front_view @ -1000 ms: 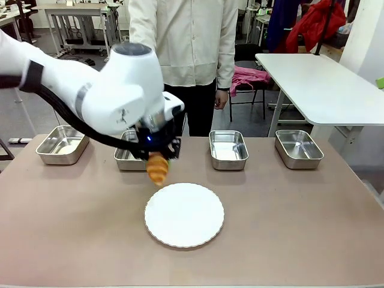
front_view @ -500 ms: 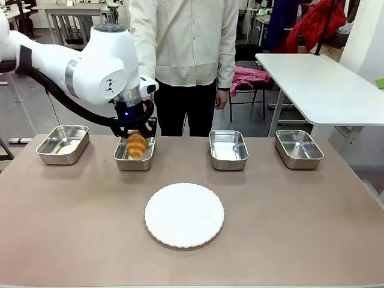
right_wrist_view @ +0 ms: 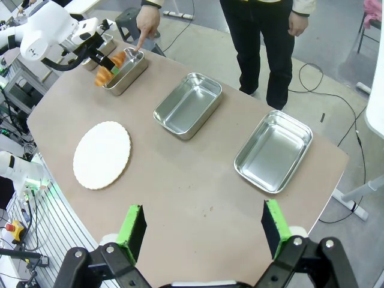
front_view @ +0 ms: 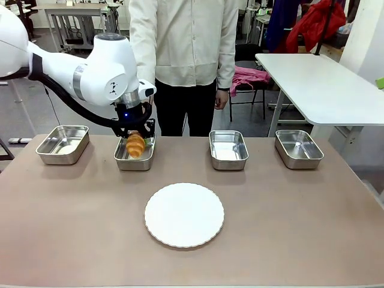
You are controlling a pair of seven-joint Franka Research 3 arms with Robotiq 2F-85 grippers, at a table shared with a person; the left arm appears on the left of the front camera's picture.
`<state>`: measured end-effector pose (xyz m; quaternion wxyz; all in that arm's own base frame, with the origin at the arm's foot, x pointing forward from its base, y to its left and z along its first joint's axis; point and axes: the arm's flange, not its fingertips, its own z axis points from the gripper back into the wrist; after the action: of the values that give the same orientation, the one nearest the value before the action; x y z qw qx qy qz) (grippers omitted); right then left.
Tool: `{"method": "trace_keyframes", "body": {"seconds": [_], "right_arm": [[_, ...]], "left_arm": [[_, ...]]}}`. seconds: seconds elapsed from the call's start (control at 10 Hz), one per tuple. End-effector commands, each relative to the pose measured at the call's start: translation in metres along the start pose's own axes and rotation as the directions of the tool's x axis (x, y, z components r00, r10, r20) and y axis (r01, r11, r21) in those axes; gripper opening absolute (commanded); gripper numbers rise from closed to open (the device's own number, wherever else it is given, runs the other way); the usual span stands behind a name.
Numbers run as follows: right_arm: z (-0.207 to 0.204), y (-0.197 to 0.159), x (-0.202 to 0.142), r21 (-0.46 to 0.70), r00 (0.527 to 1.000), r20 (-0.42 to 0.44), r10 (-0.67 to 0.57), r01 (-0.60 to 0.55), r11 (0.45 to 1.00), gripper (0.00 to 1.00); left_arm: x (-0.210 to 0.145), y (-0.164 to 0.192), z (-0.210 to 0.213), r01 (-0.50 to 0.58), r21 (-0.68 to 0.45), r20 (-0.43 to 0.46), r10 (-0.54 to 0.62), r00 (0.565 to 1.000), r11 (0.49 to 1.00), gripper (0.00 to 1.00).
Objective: Place the bread in the container.
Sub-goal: Place the Butter Roll into the Airtight Container indicated by the human.
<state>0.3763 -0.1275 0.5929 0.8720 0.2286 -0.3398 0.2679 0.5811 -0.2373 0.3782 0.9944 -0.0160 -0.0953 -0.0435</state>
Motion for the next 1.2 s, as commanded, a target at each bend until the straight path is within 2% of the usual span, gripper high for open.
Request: {"method": "trace_keyframes", "body": {"seconds": [0.0,0.1,0.2,0.8,0.9,1.1], "right_arm": [[0.001,-0.001,0.001,0.015,1.0,0.026,0.009,-0.009,1.0,1.0],[0.001,-0.001,0.001,0.015,1.0,0.026,0.009,-0.009,1.0,1.0],[0.001,-0.001,0.001,0.015,1.0,0.026,0.009,-0.009,1.0,1.0],[0.001,-0.001,0.001,0.015,1.0,0.026,0.009,-0.009,1.0,1.0],[0.001,-0.001,0.001,0.015,1.0,0.026,0.009,-0.009,1.0,1.0],[0.001,-0.001,0.001,0.015,1.0,0.026,0.009,-0.009,1.0,1.0]], "left_arm": [[0.007,0.006,-0.002,0.014,-0.007,0.021,-0.014,1.0,1.0,0.59],[0.007,0.008,-0.006,0.013,0.008,0.041,-0.014,0.999,1.0,0.94],[0.008,0.008,-0.006,-0.004,-0.004,0.055,0.004,0.998,1.0,1.0],[0.011,0.012,0.004,-0.005,-0.002,0.099,0.005,0.995,1.0,1.0],[0.008,0.008,0.013,-0.002,-0.043,0.072,0.005,0.997,0.999,1.0],[0.013,0.012,0.0,-0.019,-0.016,0.074,0.02,0.997,1.0,1.0]]}}
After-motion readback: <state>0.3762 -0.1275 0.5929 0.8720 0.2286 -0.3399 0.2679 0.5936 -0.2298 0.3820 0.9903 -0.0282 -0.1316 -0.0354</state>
